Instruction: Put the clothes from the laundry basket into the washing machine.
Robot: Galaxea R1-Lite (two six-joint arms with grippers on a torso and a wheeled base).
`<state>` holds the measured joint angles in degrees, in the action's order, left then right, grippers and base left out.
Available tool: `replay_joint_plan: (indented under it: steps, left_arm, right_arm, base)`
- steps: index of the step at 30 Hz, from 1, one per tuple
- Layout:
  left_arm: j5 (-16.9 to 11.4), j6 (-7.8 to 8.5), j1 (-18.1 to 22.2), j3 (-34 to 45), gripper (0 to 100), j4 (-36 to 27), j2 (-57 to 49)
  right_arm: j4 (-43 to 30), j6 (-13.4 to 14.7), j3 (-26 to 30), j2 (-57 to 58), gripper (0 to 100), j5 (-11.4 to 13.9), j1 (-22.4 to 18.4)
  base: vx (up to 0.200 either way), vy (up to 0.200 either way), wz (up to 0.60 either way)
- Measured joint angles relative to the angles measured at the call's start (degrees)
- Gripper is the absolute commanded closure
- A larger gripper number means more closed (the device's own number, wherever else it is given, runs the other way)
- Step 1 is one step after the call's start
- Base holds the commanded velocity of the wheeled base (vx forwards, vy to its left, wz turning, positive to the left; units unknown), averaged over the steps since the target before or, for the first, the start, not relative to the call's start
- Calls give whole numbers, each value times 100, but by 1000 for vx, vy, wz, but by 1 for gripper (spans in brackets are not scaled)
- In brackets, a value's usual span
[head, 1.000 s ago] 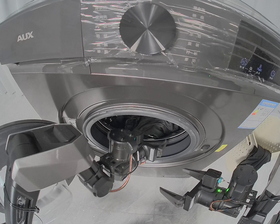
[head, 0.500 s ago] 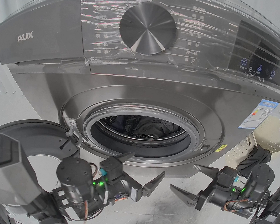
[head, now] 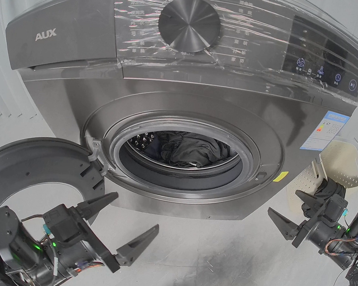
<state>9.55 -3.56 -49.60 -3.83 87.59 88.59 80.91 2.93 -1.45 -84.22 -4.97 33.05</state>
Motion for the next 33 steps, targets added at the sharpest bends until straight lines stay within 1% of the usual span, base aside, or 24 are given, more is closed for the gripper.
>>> replay_joint_plan:
  steps: [2, 4, 5, 7, 8, 10, 13, 16, 17, 20, 24, 30, 33]
  left_arm:
    - [20, 0, 84, 129, 0, -37, -226]
    - [35, 11, 179, 210, 0, -140, -457]
    - [41, 20, 226, 226, 0, -206, -563]
    - [50, 33, 330, 257, 0, -441, -830]
    - [52, 37, 379, 260, 0, -569, -953]
    - [50, 50, 479, 278, 0, -1041, -1318]
    - [39, 56, 628, 282, 0, -1777, -1894]
    - [11, 59, 884, 286, 0, -2669, -2581]
    - [0, 56, 975, 286, 0, -2916, -2800]
    - [-63, 50, 1303, 284, 0, -3655, -3523]
    - [-229, 55, 1869, 284, 0, -4637, -4490]
    - [-644, 63, 2973, 284, 0, -6367, -5969]
    - [-945, 105, 3513, 284, 0, -7273, -6721]
  right_arm:
    - [-299, -52, 20, 252, 0, -6, -168]
    - [-794, -127, 35, 597, 0, -13, -339]
    - [-986, -151, 38, 728, 0, -13, -384]
    - [-1629, -211, 41, 1190, 0, -33, -519]
    - [-1908, -227, 41, 1389, 0, -50, -574]
    - [-2570, -263, 44, 1899, 0, -104, -709]
    - [-3387, -304, 44, 2601, 0, -167, -889]
    - [-4147, -336, 49, 3378, 0, -217, -1158]
    - [-4347, -344, 49, 3611, 0, -227, -1258]
    - [-4990, -361, 49, 4387, 0, -246, -1619]
    - [-5875, -377, 46, 5432, 0, -260, -2065]
    - [-7131, -379, 41, 6802, 0, -241, -2697]
    - [-7473, -368, 41, 7338, 0, -178, -2935]
  base:
    - [-200, 0, 0]
    - [-200, 0, 0]
    - [0, 0, 0]
    - [0, 0, 0]
    - [-200, 0, 0]
    - [-200, 0, 0]
    - [0, 0, 0]
    - [-200, 0, 0]
    - [0, 0, 0]
    - [0, 0, 0]
    - [0, 0, 0]
    - [0, 0, 0]
    - [0, 0, 0]
